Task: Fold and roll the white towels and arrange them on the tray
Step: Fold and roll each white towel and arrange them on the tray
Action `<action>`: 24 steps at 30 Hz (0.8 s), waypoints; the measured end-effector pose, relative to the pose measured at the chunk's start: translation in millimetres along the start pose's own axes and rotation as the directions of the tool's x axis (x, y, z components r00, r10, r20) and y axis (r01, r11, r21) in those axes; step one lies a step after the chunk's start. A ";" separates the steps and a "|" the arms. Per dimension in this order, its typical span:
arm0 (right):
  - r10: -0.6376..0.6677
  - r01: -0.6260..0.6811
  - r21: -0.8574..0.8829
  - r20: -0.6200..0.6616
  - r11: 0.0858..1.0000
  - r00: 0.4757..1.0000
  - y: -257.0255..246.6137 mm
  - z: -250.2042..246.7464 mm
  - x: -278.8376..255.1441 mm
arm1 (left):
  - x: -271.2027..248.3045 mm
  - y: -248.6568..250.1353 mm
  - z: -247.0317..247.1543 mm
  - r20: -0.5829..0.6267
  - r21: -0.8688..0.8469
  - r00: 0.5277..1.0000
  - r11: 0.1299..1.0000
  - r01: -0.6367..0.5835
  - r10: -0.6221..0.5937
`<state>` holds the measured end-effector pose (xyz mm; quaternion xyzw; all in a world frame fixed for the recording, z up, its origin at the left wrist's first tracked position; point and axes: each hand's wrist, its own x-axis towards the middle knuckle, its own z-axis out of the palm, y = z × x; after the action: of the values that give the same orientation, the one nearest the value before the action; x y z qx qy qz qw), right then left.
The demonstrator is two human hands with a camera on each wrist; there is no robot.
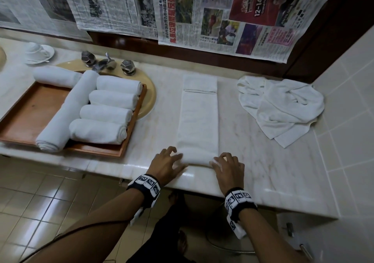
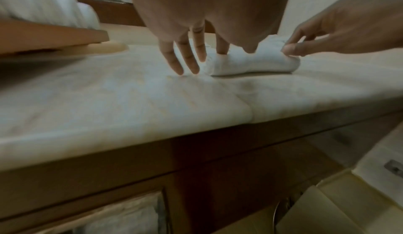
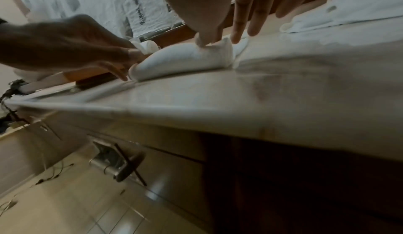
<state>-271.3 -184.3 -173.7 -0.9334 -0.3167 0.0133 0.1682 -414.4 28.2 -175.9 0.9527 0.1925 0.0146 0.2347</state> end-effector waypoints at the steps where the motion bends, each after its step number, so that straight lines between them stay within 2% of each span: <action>1: -0.015 0.015 -0.012 0.026 1.000 1.000 1.7 1.7 -4.1 | 0.6 0.0 -3.0 0.012 0.073 1.000 0.997 -0.007 0.007; 4: -0.007 0.004 0.041 0.073 0.999 0.997 1.8 3.4 -2.7 | 14.0 5.1 -14.3 0.057 0.097 0.998 0.995 0.022 -0.027; 8: -0.033 0.026 0.063 0.104 0.998 0.994 2.5 -2.0 17.4 | 22.0 15.0 -12.9 0.082 -0.061 0.996 0.998 -0.017 0.022; 10: -0.075 0.070 0.043 0.140 0.997 0.987 4.6 -4.9 20.3 | 18.3 12.7 -7.8 0.077 -0.101 0.997 0.995 0.000 0.008; 13: -0.074 0.068 0.034 0.245 0.997 0.967 8.2 -8.0 18.8 | 12.5 10.9 -6.7 0.074 -0.175 0.997 0.983 0.046 -0.034; 18: 0.021 -0.071 0.108 0.404 0.992 0.914 7.0 -16.7 19.5 | 0.2 11.8 -4.8 0.018 -0.266 0.995 0.959 0.099 -0.097; 21: 0.081 -0.166 0.203 0.372 0.965 0.925 9.3 -15.8 20.2 | -0.1 17.4 -10.6 0.028 -0.317 0.982 0.930 0.185 -0.185; 24: 0.186 -0.267 0.214 0.334 0.940 0.924 4.3 -13.5 22.4 | 3.8 25.4 -13.8 0.029 -0.331 0.970 0.913 0.237 -0.241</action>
<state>-249.1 -178.4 -160.4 -0.9207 -0.2239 0.2193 0.2327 -403.4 15.0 -152.4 0.8687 0.3036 0.0241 0.3905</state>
